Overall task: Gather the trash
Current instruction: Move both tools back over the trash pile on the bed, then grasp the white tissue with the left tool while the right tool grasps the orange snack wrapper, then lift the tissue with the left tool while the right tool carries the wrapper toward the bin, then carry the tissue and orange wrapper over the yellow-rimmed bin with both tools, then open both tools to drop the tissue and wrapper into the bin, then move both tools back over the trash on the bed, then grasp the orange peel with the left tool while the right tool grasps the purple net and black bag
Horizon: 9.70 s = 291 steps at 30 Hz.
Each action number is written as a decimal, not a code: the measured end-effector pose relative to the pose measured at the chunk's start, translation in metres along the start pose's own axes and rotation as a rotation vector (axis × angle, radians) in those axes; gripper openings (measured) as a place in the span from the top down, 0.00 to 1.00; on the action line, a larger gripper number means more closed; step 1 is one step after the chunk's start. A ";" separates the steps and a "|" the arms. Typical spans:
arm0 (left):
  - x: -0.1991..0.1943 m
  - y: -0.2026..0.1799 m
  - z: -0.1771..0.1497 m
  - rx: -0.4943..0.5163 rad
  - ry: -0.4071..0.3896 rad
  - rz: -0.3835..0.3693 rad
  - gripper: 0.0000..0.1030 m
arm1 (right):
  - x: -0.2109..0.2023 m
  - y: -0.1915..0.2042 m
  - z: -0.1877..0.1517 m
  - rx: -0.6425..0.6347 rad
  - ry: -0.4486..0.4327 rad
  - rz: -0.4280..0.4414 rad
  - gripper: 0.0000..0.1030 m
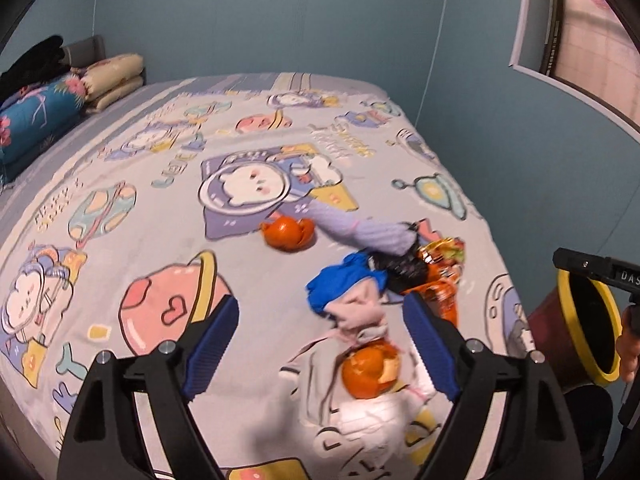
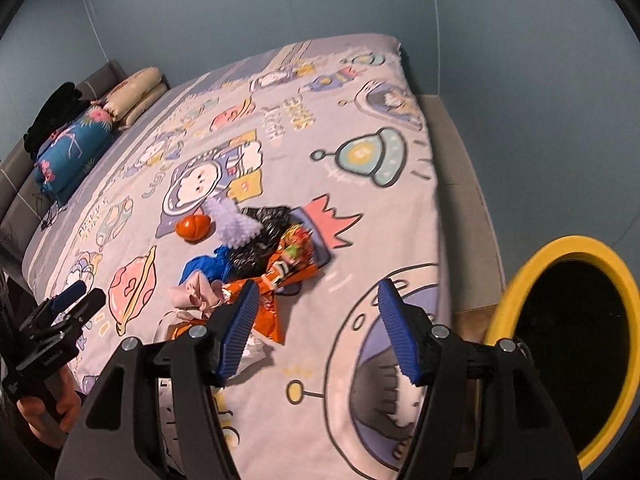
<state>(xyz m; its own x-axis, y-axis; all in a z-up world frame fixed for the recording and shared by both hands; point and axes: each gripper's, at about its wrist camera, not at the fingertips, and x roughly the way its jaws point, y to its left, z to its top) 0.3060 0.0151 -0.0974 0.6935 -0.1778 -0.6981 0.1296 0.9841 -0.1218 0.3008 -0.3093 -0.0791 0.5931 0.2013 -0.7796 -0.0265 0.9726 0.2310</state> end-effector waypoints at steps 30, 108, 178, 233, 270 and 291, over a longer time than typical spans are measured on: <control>0.038 -0.080 -0.086 0.315 0.119 -0.109 0.22 | 0.126 0.035 0.000 0.032 0.259 0.129 0.44; -0.037 -0.031 -0.026 0.033 -0.035 -0.008 0.82 | -0.013 0.000 -0.009 0.035 0.051 0.263 0.69; 0.045 -0.386 -0.020 0.431 0.050 -0.318 0.82 | -0.120 -0.250 -0.092 0.302 -0.070 -0.137 0.68; 0.039 -0.138 0.061 0.086 -0.012 -0.044 0.15 | -0.087 -0.090 -0.027 0.093 -0.117 0.007 0.37; 0.208 0.038 0.073 0.032 0.175 0.126 0.21 | 0.180 0.070 0.030 -0.205 0.249 0.022 0.46; 0.233 0.057 0.094 -0.037 0.196 0.042 0.75 | 0.226 0.088 0.085 -0.177 0.212 0.120 0.82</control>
<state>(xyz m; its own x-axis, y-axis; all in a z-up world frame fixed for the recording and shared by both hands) 0.5414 0.0294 -0.2006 0.5462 -0.1360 -0.8265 0.0754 0.9907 -0.1132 0.5007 -0.1880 -0.1854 0.3968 0.3180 -0.8611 -0.2377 0.9417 0.2382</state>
